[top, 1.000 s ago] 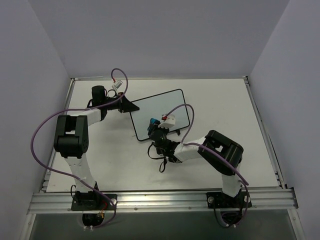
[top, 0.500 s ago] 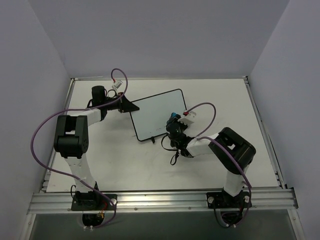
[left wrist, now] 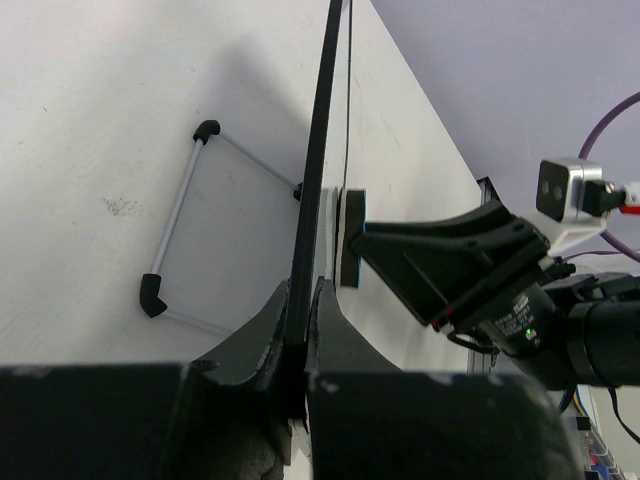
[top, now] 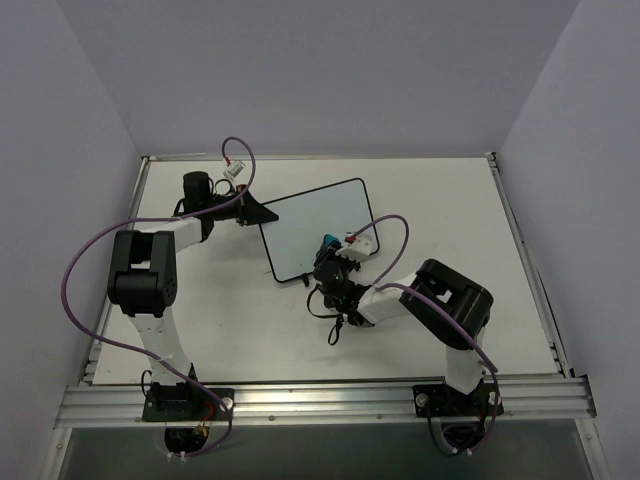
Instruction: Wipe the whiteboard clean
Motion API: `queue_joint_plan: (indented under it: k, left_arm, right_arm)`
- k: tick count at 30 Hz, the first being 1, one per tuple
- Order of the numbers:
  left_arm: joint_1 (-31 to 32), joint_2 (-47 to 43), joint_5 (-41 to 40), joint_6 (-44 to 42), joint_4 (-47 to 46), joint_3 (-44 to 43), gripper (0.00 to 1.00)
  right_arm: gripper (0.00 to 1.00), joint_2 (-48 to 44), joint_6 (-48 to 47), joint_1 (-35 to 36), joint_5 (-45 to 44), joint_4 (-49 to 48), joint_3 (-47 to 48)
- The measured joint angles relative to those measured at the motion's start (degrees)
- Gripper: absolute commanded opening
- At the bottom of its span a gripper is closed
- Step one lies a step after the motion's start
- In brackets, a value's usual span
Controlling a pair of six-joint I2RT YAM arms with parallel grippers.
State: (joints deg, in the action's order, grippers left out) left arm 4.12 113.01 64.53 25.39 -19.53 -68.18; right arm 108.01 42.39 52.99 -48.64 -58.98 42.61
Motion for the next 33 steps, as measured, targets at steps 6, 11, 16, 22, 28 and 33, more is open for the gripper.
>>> queue_joint_plan:
  k: [6,11,16,22,28,33]
  left_arm:
    - [0.0,0.0,0.2,-0.52,-0.09,0.0,0.02]
    - [0.0,0.0,0.24,-0.72,-0.11,0.0,0.02]
    - [0.0,0.0,0.26,-0.98,-0.17,0.0,0.02]
    - [0.0,0.0,0.31,-1.07,-0.17,0.0,0.02]
    - [0.0,0.0,0.31,-1.09,-0.17,-0.04,0.02]
    - [0.02,0.0,0.28,-0.98,-0.13,-0.04,0.02]
  right_arm:
    - [0.0,2.25,-0.63,4.52,0.0,-0.02,2.56]
    - [0.0,3.72,-0.81,6.56,0.04,-0.13,4.37]
    - [0.0,5.2,-2.14,8.0,0.28,-0.48,6.38]
    - [0.0,5.51,-3.43,8.07,0.68,-0.46,7.06]
    - [0.0,3.91,-2.38,6.4,3.72,-0.63,5.11]
    - [0.0,-0.59,0.0,0.52,7.15,-0.83,-0.17]
